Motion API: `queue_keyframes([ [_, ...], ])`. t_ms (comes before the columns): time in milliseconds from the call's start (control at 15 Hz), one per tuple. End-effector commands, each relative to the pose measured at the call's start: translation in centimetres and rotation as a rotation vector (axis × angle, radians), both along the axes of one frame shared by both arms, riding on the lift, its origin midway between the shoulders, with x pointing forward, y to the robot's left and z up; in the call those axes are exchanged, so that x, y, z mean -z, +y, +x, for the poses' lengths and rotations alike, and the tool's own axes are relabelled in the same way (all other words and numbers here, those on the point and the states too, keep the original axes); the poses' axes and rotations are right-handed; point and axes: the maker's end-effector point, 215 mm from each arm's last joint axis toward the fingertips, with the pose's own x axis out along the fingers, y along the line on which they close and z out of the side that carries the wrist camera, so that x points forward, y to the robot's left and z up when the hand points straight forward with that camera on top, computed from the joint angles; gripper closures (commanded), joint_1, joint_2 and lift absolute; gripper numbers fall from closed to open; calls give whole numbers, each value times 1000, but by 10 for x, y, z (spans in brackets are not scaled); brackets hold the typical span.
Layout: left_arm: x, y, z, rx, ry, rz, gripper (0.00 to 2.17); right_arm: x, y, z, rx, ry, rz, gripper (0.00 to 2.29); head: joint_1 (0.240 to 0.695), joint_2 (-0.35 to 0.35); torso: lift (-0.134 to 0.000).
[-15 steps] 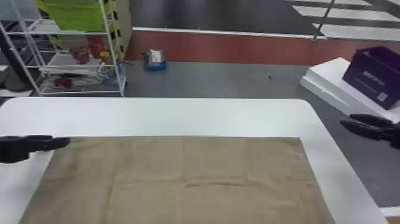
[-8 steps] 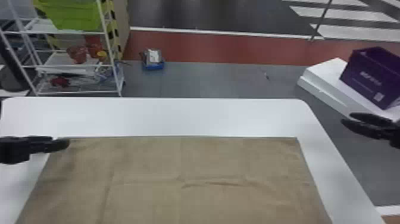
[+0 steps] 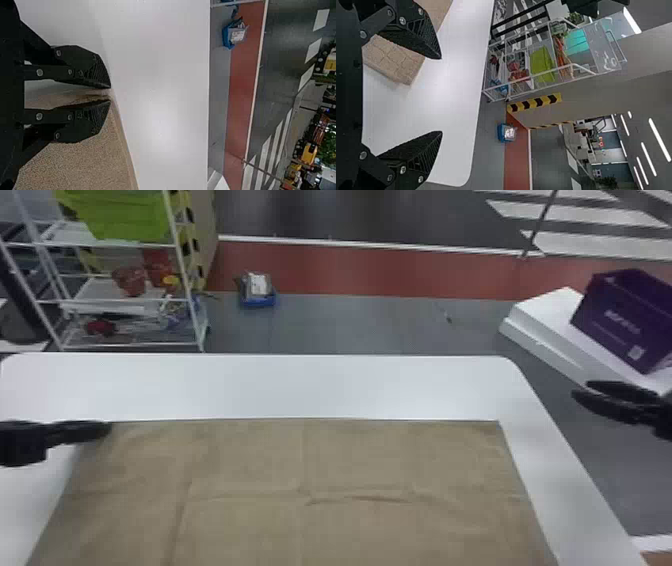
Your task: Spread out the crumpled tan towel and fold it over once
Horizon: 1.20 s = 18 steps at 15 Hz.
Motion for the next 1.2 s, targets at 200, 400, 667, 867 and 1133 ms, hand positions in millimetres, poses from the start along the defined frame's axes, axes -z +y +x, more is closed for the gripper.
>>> queue_keyframes([
  [200,-2,1,-10,-9,19,-14,1075,2,1,-2,-23,-24,-55,252,695,-117,-124],
  [400,-11,2,-9,-16,4,-22,1075,14,9,-2,-49,5,-102,252,695,-114,-124],
  [667,-16,-5,-7,-9,-2,-22,1075,50,40,2,-107,145,-141,252,695,-98,-124],
  [867,-17,-8,-3,-2,-4,-13,1075,52,65,20,-151,186,-175,343,695,-73,-124],
  [1133,-20,-8,0,-2,-10,-3,1075,70,86,24,-143,335,-172,343,695,-51,-124],
])
